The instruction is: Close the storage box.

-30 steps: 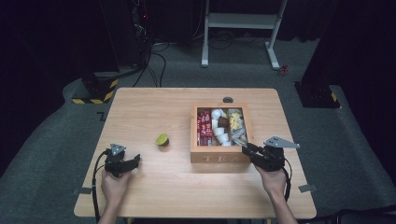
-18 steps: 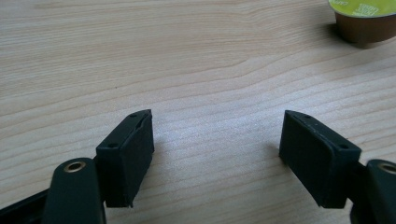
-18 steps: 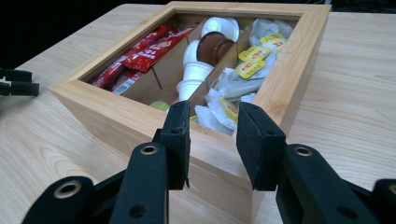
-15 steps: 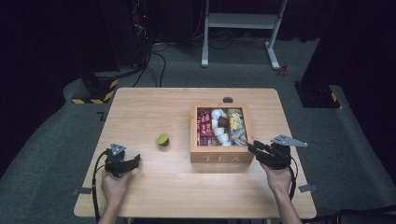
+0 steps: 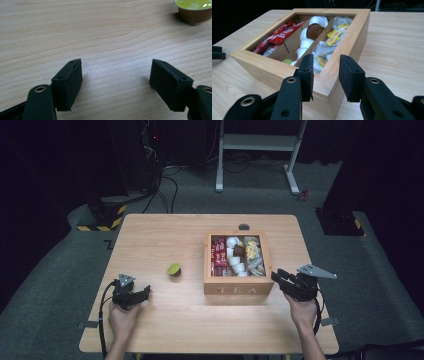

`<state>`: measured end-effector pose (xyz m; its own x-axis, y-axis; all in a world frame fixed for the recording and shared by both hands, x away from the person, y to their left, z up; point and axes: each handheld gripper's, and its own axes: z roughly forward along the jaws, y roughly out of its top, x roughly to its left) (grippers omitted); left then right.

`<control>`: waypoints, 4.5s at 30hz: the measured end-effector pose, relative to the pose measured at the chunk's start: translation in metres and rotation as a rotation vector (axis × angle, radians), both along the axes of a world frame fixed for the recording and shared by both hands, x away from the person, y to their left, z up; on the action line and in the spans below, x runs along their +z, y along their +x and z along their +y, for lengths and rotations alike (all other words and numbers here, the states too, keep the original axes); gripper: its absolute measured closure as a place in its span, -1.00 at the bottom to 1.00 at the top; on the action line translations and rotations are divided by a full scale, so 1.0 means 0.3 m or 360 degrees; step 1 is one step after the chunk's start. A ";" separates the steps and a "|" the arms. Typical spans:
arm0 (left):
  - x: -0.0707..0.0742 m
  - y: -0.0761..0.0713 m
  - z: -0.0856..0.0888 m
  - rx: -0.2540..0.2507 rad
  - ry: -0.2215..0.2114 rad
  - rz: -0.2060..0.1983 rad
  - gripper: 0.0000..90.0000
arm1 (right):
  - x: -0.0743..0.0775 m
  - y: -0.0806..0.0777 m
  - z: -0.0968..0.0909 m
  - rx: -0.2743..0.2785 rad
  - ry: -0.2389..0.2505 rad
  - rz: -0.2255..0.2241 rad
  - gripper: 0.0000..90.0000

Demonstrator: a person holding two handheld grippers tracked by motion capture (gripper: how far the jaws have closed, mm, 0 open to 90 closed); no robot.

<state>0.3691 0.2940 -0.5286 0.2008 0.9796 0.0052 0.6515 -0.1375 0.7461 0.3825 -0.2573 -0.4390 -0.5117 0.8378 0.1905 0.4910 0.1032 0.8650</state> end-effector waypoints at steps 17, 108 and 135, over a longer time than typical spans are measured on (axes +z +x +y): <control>0.000 0.000 -0.002 -0.0014 0.0000 -0.0001 -0.42 | -0.005 -0.016 -0.084 -0.0094 0.0042 -0.0006 0.43; 0.000 0.000 -0.003 -0.0028 0.0001 0.0001 -0.42 | -0.270 0.063 -0.175 -0.0448 -0.0288 0.0208 -0.01; 0.000 -0.001 -0.003 -0.0029 -0.0001 -0.0001 -0.42 | -0.278 0.060 -0.147 -0.0426 -0.0460 0.0261 -0.28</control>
